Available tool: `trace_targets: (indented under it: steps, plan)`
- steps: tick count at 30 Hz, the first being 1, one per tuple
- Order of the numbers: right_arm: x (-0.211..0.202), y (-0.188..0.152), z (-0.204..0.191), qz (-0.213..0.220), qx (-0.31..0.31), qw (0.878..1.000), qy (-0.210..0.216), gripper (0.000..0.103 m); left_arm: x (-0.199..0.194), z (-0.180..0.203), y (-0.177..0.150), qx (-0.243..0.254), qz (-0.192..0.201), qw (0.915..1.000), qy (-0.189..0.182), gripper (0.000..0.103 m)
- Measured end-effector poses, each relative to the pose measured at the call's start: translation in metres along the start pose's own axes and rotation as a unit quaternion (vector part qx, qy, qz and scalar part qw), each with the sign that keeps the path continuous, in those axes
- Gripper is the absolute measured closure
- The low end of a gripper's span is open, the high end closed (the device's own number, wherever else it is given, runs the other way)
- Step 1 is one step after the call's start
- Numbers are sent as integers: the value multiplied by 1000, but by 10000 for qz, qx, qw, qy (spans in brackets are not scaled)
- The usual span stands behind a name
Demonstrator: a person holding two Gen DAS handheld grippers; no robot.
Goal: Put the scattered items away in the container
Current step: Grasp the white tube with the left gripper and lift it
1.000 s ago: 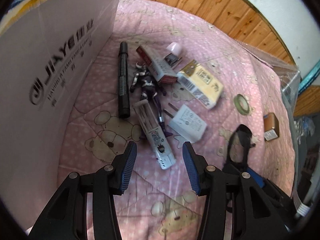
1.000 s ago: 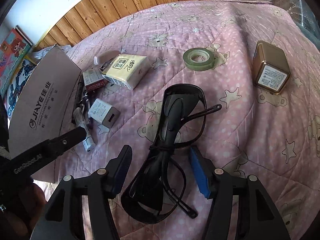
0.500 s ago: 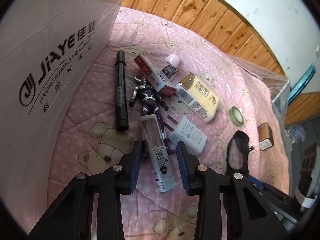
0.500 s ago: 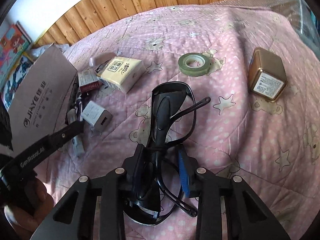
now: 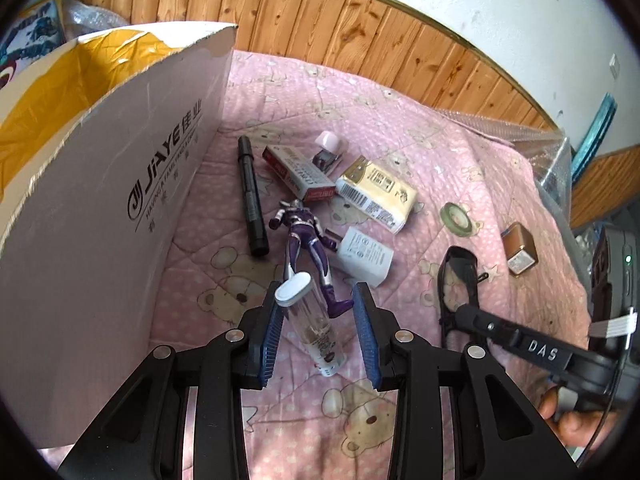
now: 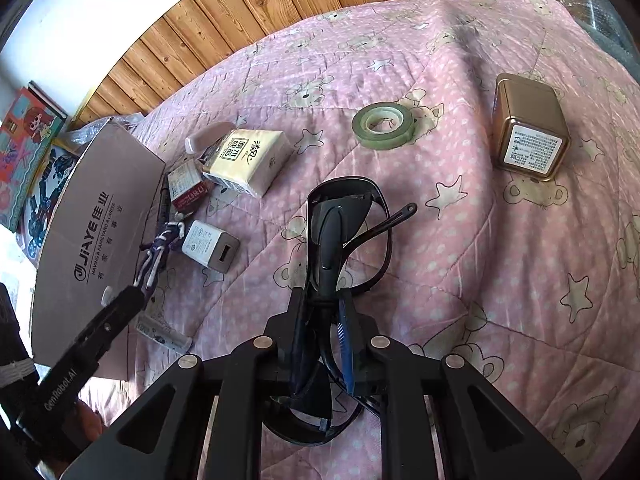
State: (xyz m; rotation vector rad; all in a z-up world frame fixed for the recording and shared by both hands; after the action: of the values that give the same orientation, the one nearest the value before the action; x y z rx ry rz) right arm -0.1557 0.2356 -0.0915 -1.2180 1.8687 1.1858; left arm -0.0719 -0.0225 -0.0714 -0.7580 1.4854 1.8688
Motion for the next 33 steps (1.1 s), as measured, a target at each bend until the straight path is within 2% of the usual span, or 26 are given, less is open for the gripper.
trace_targets:
  steps: [2,3,6,9,15,17,18,21,24,27,29,30,31,33]
  plan:
    - [3,-1,0,-23,51,10000,-3,79,1,0,-4,30,-23,10000,-25,66]
    - [5,-2,1,-58,85,9999,-36,67,3,1,-5,32,-75,10000,-35,66]
    - [6,-1,-2,-55,-5,10000,-82,67,10,0,-12,5,-232,9997,-21,65]
    - [6,0,-5,-66,-48,9999,-119,67,6,-2,-19,-97,-210,9997,-105,67]
    - [7,6,-4,-111,129,9998,-38,67,-3,-15,-27,-597,-214,9968,-482,64]
    - [6,6,-2,-104,119,9999,-36,67,-6,-15,-27,-594,-161,9971,-453,68]
    - [6,6,-2,-103,100,9999,-44,67,-8,-14,-27,-560,-127,9974,-428,75]
    - [7,7,-2,-107,112,9999,-36,67,-14,-17,-32,-711,-140,9964,-439,76]
    - [7,5,-2,-95,73,9999,-51,67,-19,-12,-33,-501,-1,9983,-282,93]
    - [3,2,1,-79,31,10000,-28,73,-16,-7,-29,-393,37,9986,-356,93]
    - [3,2,3,-68,65,10000,26,74,-6,-6,-27,-476,-145,9979,-406,82]
    - [3,1,3,-62,78,9999,44,74,-1,-6,-27,-529,-190,9976,-396,73]
    - [3,1,4,-62,84,9999,56,74,1,-6,-27,-534,-152,9979,-328,68]
    - [3,0,5,-53,77,9999,42,74,6,-6,-27,-535,-348,9980,14,66]
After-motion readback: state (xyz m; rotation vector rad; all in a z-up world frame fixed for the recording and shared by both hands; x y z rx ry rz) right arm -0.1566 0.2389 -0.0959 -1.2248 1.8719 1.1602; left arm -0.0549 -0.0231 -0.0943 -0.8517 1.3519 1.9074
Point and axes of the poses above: each gripper's, at about its wrist camera, not at the fingertips, and x roughly the way its jaws point, z to its right, y to its top, the point moved 1 cm from there along x, roughly the way its jaws point, and after that the axes turned 9 degrees about x, right-handed, at the moved point
